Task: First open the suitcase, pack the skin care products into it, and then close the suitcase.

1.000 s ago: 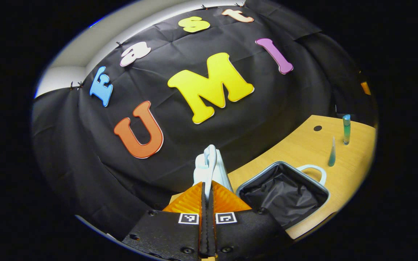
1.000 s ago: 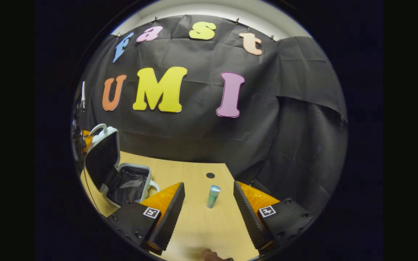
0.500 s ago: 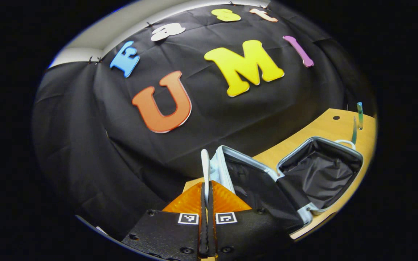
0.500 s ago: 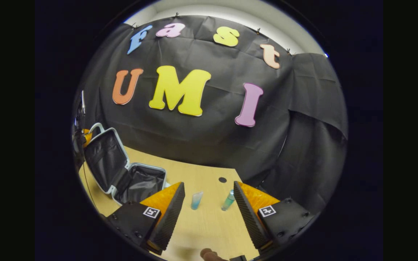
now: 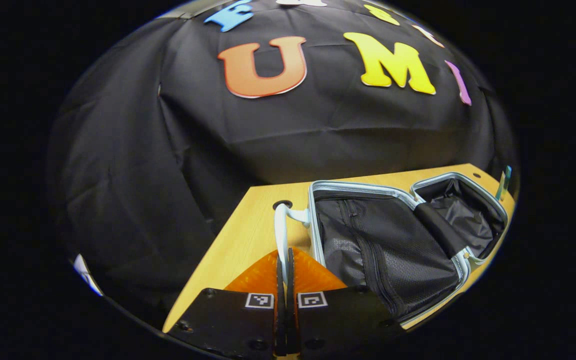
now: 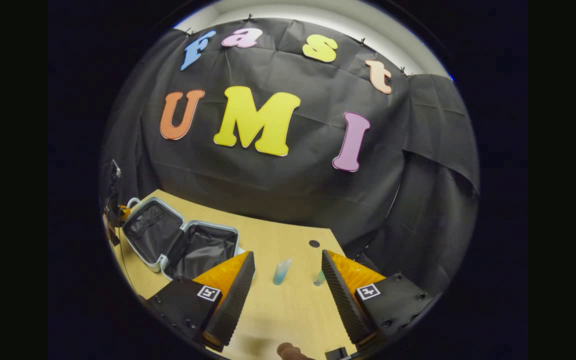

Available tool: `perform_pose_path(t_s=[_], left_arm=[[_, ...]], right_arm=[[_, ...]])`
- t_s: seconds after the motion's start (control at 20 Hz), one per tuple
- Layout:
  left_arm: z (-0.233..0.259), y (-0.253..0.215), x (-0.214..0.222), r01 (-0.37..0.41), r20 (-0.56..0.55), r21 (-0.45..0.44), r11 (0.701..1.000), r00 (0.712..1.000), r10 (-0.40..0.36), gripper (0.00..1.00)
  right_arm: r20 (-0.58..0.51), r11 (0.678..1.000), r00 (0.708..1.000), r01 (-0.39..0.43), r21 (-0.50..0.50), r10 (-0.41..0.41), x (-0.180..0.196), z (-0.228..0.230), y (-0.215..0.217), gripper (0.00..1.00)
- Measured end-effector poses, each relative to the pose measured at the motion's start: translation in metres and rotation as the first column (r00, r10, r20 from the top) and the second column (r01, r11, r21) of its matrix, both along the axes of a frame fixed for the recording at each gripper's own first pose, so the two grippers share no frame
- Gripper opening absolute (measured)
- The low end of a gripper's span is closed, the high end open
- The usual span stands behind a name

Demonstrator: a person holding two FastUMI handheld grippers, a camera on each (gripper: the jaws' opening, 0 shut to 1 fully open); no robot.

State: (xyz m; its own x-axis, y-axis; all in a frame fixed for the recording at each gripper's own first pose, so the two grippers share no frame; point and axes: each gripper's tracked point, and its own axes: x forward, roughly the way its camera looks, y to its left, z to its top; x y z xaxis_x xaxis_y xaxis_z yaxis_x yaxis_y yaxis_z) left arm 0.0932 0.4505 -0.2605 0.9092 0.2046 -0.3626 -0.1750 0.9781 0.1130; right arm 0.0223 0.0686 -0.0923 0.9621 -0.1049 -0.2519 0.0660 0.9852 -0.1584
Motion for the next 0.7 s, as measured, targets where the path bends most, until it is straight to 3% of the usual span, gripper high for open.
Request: perform_pose_path(t_s=[0.2, 0.35, 0.5, 0.65, 0.7], left_arm=[[-0.042, 0.004, -0.011, -0.036, -0.053, -0.126, 0.991, 0.998, 0.029, 0.04], [-0.046, 0.01, -0.009, -0.053, -0.032, -0.184, 0.981, 0.998, 0.048, 0.08], [-0.049, 0.02, -0.003, -0.066, -0.044, -0.14, 0.988, 0.997, 0.06, 0.3], [-0.04, 0.022, -0.006, -0.083, -0.082, -0.094, 0.992, 0.994, 0.076, 0.38], [-0.032, 0.02, -0.01, -0.088, -0.073, -0.095, 0.992, 0.994, 0.081, 0.48]], right_arm=[[-0.02, 1.0, 1.0, 0.015, 0.009, -0.015, -0.001, -0.001, -0.01, 0.82], [-0.018, 0.999, 0.999, 0.043, 0.013, -0.043, -0.003, -0.002, -0.024, 0.83], [-0.026, 0.998, 0.998, 0.051, 0.026, -0.051, -0.005, -0.006, -0.032, 0.83], [-0.012, 0.999, 0.999, 0.043, 0.023, -0.043, -0.004, -0.005, -0.039, 0.82], [-0.01, 0.999, 0.999, 0.04, 0.026, -0.04, -0.003, -0.006, -0.042, 0.82]])
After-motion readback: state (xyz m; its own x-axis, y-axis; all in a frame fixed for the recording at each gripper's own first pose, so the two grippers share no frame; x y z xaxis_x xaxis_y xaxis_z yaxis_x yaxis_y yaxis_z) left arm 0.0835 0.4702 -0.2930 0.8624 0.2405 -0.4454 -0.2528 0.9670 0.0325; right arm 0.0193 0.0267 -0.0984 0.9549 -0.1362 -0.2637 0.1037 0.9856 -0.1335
